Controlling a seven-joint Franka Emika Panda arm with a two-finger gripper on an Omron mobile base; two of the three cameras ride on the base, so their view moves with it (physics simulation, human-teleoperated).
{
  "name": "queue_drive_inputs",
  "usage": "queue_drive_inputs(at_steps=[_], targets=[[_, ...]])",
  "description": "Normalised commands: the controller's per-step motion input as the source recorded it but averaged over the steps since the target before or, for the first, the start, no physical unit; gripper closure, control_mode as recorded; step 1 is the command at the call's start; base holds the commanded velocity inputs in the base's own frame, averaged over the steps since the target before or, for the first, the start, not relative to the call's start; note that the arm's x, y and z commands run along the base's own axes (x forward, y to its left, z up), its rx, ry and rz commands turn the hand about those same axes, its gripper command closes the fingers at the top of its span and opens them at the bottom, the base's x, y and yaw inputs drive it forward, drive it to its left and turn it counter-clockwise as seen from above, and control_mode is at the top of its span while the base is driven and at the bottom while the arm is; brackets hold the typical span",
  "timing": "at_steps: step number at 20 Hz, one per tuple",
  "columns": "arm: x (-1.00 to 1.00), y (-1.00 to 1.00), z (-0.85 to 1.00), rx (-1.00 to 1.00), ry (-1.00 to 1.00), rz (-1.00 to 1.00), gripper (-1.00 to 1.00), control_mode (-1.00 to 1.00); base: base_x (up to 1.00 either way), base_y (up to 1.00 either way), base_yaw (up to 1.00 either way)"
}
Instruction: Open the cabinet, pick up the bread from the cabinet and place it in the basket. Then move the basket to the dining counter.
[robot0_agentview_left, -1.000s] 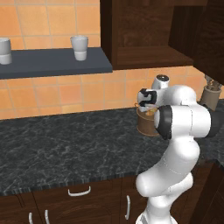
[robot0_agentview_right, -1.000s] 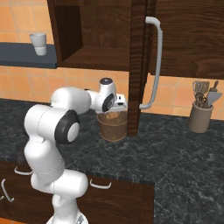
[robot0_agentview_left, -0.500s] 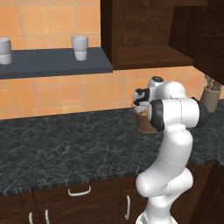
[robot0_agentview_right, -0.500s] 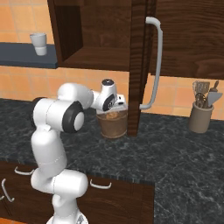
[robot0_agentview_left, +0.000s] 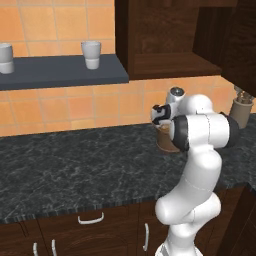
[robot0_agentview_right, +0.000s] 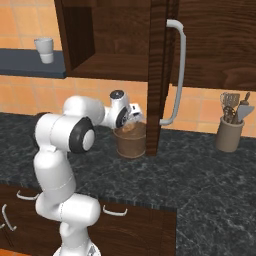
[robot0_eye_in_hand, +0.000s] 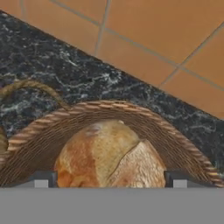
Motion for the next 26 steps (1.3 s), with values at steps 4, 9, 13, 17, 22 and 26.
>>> queue_drive_inputs(at_steps=[4, 9, 13, 17, 22, 26], targets=[[0.0, 0.08, -0.01, -0.04, -0.34, 0.1, -1.0, -1.0, 0.0, 0.0, 0.0], [-0.01, 0.16, 0.0, 0.03, -0.17, 0.08, -1.0, -1.0, 0.0, 0.0, 0.0], [-0.25, 0.03, 0.26, 0.14, 0.06, -0.02, -1.0, -1.0, 0.0, 0.0, 0.0], [-0.26, 0.0, 0.69, 0.08, 0.11, -0.11, -1.0, -1.0, 0.0, 0.0, 0.0], [-0.22, 0.0, 1.0, 0.0, 0.07, -0.11, -1.0, -1.0, 0.0, 0.0, 0.0], [-0.35, 0.18, 0.98, 0.0, 0.04, -0.05, -1.0, -1.0, 0.0, 0.0, 0.0]])
